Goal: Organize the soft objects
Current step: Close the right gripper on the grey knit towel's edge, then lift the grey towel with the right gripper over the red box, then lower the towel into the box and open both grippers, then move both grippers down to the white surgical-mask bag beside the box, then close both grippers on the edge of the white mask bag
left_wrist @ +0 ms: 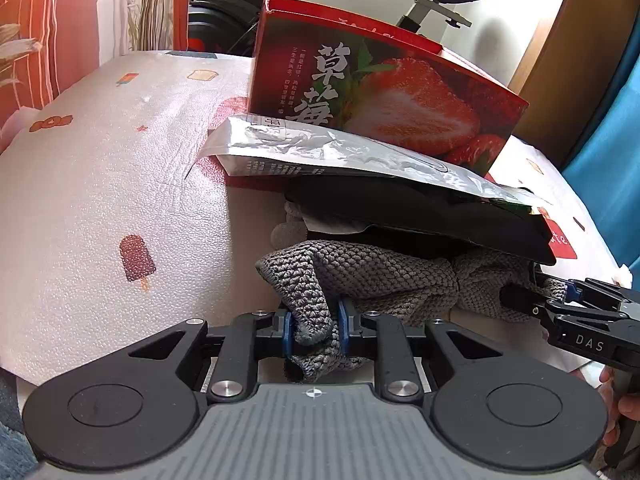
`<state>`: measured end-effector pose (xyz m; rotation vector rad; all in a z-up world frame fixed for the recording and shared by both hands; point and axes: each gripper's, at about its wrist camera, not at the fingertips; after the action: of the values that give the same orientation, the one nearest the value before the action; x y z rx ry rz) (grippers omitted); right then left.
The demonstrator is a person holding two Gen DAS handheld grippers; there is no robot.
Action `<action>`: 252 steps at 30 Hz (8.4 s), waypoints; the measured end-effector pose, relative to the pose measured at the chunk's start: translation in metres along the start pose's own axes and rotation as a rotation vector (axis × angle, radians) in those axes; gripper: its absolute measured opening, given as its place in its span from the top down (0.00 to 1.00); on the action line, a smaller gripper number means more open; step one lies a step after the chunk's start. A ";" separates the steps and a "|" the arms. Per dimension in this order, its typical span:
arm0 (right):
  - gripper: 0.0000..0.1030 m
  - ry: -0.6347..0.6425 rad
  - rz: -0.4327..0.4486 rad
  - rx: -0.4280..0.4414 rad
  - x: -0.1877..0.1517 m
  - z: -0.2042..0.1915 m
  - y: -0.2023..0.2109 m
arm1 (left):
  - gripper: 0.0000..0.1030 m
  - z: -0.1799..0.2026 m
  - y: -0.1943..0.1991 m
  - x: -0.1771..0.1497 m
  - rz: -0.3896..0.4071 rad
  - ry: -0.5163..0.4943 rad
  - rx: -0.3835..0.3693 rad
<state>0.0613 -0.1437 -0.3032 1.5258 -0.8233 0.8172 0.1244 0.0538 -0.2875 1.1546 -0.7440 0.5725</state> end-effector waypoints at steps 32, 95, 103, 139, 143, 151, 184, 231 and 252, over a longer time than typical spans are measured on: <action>0.80 -0.009 0.025 0.089 0.016 -0.015 0.033 | 0.84 0.011 0.055 0.018 0.145 -0.026 0.024; 0.81 0.158 0.031 0.085 0.231 0.011 -0.087 | 0.84 0.041 -0.077 0.214 0.058 -0.106 -0.016; 0.80 0.195 -0.196 0.072 0.242 0.025 -0.148 | 0.84 0.036 -0.122 0.214 -0.083 -0.086 -0.049; 0.00 0.092 0.087 -0.015 0.288 0.042 -0.100 | 0.06 0.053 -0.020 0.254 0.340 -0.211 0.048; 0.00 0.082 0.175 -0.014 0.291 0.042 -0.069 | 0.04 0.060 0.009 0.250 0.404 -0.221 0.092; 0.00 0.021 0.333 -0.019 0.281 0.035 0.001 | 0.00 0.069 0.066 0.226 0.524 -0.216 0.129; 0.00 -0.022 0.389 -0.069 0.098 0.004 0.077 | 0.00 0.037 0.087 0.066 0.407 -0.126 0.150; 0.37 -0.381 -0.255 0.147 0.093 0.067 -0.132 | 0.37 -0.035 -0.055 0.070 0.016 0.095 0.005; 0.92 0.067 -0.033 0.100 0.115 0.015 -0.056 | 0.37 -0.043 -0.045 0.063 -0.007 0.162 -0.010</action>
<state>0.1685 -0.1599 -0.2341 1.5873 -0.7154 0.8909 0.2073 0.0819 -0.2755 1.0873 -0.6030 0.6479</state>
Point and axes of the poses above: each gripper's, at about its wrist camera, not at the fingertips, and y roughly against the way its jaws point, z to its right, x to its top, and after that the axes turned 10 degrees about z, right-handed
